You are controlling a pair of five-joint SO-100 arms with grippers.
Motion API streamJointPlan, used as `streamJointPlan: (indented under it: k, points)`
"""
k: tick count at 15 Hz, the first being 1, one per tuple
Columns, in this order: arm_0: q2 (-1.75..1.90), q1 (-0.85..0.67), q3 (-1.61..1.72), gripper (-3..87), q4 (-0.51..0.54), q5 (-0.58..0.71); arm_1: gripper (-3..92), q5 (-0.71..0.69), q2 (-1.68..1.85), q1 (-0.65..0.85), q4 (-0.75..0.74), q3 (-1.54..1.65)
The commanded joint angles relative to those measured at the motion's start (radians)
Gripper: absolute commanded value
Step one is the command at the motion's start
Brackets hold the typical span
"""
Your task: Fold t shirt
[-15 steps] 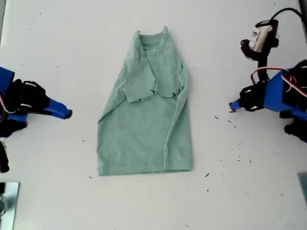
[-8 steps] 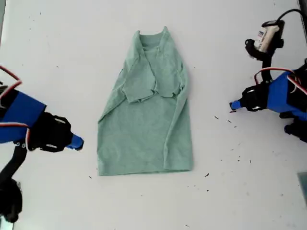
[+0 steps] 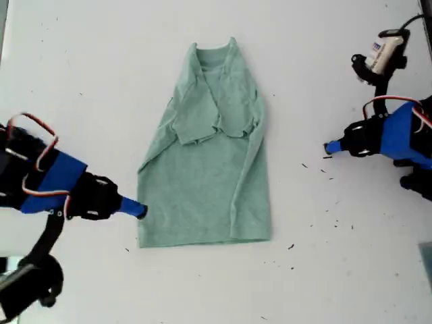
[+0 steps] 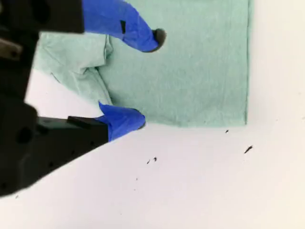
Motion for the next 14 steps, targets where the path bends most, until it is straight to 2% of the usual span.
streamJointPlan:
  k: [1, 2, 5, 10, 11, 12, 13, 14]
  points:
    - [-0.063, -0.041, 0.072, 22.2, -0.152, -0.015, 2.2, 0.008, 0.003, 0.005, 0.015, 0.002]
    - [-0.129, -0.057, 0.101, 22.2, -0.215, -0.009, 2.2, 0.006, 0.003, 0.005, 0.014, 0.002]
    - [-0.319, -0.071, 0.092, 22.5, -0.298, -0.015, 2.2, 0.005, 0.003, -0.002, 0.014, 0.002]
    - [-0.305, -0.074, 0.144, 22.0, -0.337, -0.054, 2.2, -0.003, 0.018, -0.008, 0.017, 0.006]
    - [-0.302, -0.066, 0.198, 14.2, -0.414, -0.054, 2.2, -0.003, 0.032, -0.008, 0.023, 0.009]
    - [-0.301, -0.052, 0.252, -0.2, -0.518, -0.064, 2.2, -0.003, 0.054, -0.009, 0.035, 0.015]
    - [-0.307, -0.04, 0.318, -0.3, -0.643, -0.074, 2.2, -0.002, 0.083, -0.011, 0.052, 0.023]
    - [-0.276, -0.023, 0.373, -0.3, -0.701, -0.117, 2.2, 0.0, 0.12, -0.011, 0.072, 0.031]
